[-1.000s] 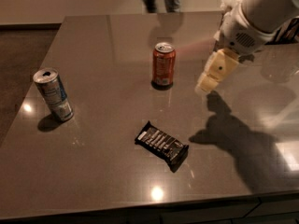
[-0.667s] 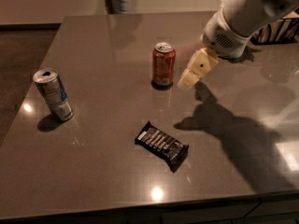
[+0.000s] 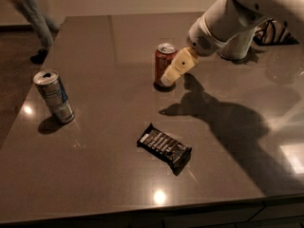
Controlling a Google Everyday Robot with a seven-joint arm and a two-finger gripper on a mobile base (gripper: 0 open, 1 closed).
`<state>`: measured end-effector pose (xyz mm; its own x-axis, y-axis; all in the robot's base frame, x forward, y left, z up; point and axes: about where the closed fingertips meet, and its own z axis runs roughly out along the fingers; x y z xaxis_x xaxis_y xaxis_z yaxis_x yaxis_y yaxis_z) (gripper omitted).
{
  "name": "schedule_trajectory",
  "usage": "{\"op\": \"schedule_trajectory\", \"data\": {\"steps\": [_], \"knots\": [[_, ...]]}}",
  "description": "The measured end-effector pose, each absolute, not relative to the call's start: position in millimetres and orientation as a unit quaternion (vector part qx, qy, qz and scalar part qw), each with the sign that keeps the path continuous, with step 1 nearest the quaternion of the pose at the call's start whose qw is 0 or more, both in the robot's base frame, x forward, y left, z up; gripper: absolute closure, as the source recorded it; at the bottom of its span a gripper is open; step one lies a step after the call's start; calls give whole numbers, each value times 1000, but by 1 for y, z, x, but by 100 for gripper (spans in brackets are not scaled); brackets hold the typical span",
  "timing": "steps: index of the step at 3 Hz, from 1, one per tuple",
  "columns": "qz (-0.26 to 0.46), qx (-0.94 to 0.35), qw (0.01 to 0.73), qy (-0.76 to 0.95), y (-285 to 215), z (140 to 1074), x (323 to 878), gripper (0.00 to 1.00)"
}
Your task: Move coke can near redbull can
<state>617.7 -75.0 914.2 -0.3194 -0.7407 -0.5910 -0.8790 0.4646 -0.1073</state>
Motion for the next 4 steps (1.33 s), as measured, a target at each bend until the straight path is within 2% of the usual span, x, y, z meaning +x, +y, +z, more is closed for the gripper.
{"op": "schedule_trajectory", "data": {"steps": [1,2,4], "knots": [[135,-493,308,802,-62,910,631,1],[156,-487,320,798,-49,909,638,16],[189,-494,336,780,-26,918,632,62]]}}
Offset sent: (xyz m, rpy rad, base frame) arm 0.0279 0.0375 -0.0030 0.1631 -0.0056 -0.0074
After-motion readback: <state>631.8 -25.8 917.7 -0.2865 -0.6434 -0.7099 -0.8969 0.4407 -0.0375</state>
